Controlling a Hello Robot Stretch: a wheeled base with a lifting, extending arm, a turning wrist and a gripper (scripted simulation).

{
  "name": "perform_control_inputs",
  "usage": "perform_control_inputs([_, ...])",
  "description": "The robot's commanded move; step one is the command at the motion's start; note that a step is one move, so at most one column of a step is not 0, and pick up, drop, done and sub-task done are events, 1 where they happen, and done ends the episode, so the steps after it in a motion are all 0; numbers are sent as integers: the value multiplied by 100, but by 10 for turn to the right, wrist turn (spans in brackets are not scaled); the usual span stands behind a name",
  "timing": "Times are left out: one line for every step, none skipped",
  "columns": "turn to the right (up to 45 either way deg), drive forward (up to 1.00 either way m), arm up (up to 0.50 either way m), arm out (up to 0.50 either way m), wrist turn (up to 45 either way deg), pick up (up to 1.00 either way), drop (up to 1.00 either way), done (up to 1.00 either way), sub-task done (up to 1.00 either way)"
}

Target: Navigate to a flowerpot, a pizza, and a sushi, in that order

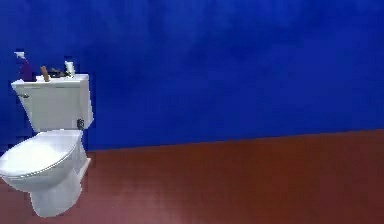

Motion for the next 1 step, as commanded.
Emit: perform_control_inputs([0,50,0,0,0,0,0,0,0])
